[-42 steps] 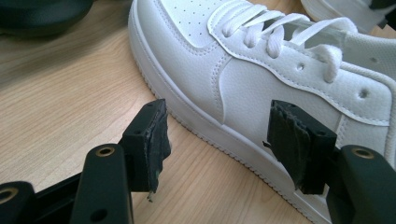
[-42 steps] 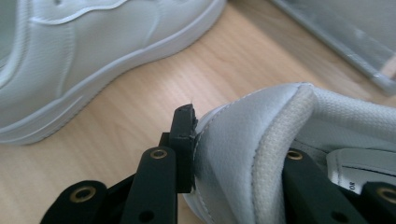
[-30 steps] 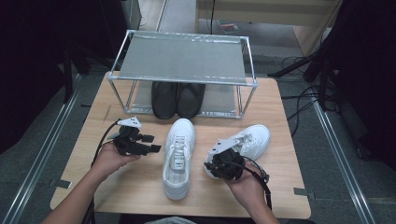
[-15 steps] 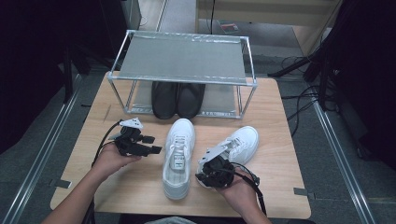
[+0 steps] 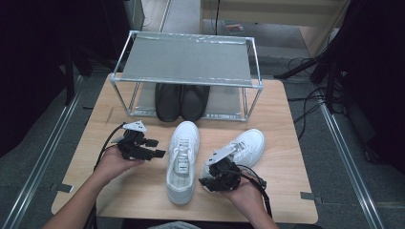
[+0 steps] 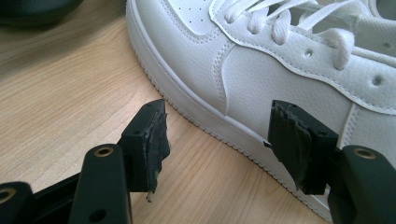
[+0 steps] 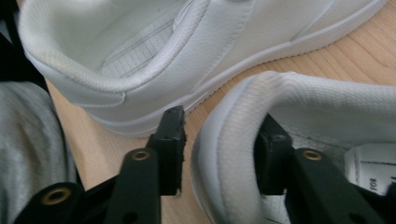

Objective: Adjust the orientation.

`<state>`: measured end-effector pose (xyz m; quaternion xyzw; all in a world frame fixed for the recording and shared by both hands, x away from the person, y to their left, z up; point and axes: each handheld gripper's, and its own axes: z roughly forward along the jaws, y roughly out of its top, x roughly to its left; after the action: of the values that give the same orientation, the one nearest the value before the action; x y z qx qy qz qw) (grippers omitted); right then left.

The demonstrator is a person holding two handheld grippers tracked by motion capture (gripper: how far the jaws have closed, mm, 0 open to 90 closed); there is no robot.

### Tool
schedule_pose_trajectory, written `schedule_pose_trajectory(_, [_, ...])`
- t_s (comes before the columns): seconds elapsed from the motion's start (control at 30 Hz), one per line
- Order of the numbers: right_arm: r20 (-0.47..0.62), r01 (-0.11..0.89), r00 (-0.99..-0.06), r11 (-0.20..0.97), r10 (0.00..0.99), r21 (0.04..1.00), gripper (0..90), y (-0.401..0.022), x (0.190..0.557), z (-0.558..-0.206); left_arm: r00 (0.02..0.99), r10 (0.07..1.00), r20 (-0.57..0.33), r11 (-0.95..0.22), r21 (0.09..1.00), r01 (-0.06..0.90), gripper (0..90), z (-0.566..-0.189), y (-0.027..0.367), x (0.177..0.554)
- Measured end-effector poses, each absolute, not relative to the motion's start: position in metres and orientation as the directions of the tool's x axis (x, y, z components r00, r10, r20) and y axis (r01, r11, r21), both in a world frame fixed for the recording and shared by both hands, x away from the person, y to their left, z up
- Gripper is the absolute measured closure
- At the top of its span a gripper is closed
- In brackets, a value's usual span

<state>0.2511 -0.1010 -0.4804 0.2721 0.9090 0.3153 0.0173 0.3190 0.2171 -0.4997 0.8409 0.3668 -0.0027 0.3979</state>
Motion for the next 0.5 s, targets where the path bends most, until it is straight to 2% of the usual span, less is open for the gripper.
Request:
schedule_pose_trajectory(0.17, [0.176, 0.492, -0.849, 0.623, 0.498, 0.608, 54.6, -0.111, 0.254, -0.473, 0.73, 0.616, -0.296, -0.413, 0.668, 0.619, 37.8, -0.5, 0.217, 0.319])
schedule_pose_trajectory(0.5, [0.196, 0.462, -0.851, 0.517, 0.487, 0.721, 55.6, -0.138, 0.257, -0.447, 0.739, 0.613, -0.281, -0.432, 0.664, 0.611, 37.8, -0.501, 0.215, 0.319])
